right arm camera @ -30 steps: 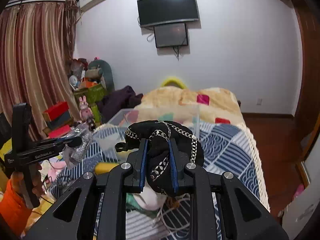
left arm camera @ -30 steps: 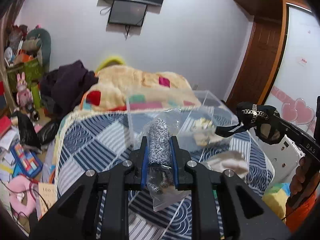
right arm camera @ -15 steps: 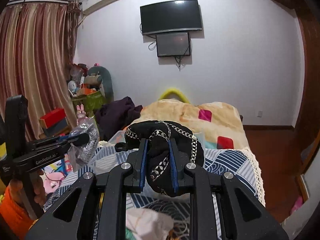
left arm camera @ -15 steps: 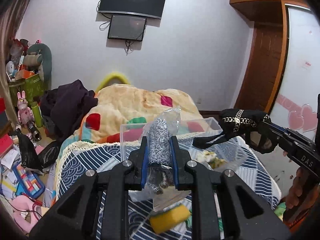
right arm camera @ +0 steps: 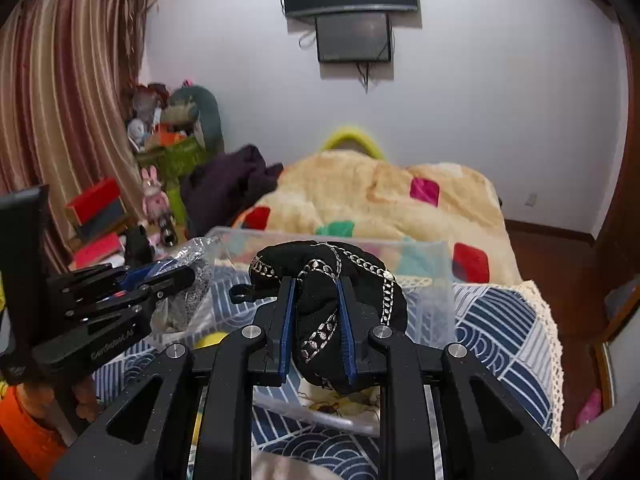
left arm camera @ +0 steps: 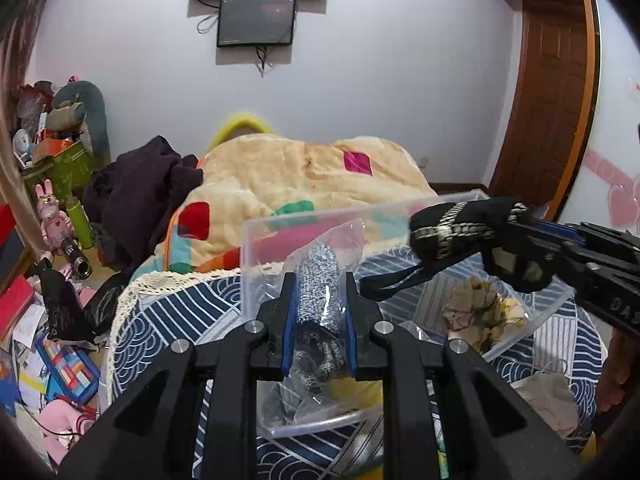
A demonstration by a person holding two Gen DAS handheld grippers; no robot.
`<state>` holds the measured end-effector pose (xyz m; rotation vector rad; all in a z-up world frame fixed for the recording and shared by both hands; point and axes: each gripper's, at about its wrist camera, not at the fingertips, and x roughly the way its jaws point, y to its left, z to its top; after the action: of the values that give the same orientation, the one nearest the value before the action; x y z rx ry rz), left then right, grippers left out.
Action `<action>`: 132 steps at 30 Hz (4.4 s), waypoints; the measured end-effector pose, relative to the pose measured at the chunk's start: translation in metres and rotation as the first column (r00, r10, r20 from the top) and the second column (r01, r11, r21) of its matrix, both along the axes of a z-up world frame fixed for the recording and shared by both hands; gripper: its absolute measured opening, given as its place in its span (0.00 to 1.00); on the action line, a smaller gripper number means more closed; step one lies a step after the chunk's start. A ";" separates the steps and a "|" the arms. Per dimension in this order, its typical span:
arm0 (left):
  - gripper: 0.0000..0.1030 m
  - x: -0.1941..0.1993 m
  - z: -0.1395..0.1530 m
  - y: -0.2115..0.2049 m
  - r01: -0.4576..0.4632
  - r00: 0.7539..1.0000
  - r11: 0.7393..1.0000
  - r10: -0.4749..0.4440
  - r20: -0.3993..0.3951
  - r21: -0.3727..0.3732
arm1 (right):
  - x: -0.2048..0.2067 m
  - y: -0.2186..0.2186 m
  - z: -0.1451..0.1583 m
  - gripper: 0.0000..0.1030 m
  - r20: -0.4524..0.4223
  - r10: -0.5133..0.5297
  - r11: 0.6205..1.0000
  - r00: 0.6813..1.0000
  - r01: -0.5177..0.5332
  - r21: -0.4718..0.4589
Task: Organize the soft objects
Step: 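Carry the scrubber bag into the box with the left gripper while the right gripper drops the black bag in, then grasp the yellow sponge with the left gripper while the right gripper grasps the white cloth, then drop the sponge into the box with the left gripper while the right gripper drops the white cloth in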
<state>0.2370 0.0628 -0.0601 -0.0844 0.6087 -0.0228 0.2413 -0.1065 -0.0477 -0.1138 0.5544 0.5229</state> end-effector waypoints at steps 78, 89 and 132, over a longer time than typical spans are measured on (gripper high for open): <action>0.55 -0.104 -0.009 -0.021 0.084 0.996 0.988 -0.085 -0.001 -0.132 | -0.090 -0.071 -0.007 0.21 0.018 -0.025 0.996 1.000 0.023 0.088; 0.55 -0.095 0.035 -0.003 0.060 0.993 0.993 -0.049 0.110 -0.105 | -0.073 -0.071 0.034 0.21 0.131 -0.073 0.988 0.989 0.055 0.142; 0.93 -0.064 0.034 -0.015 0.063 0.996 0.998 -0.063 0.062 0.010 | -0.053 -0.054 0.023 0.77 0.103 -0.069 0.996 0.992 0.061 0.071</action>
<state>0.1726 0.0480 -0.0261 -0.0570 0.5494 -0.0838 0.1888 -0.1602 -0.0248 -0.0579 0.4349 0.4689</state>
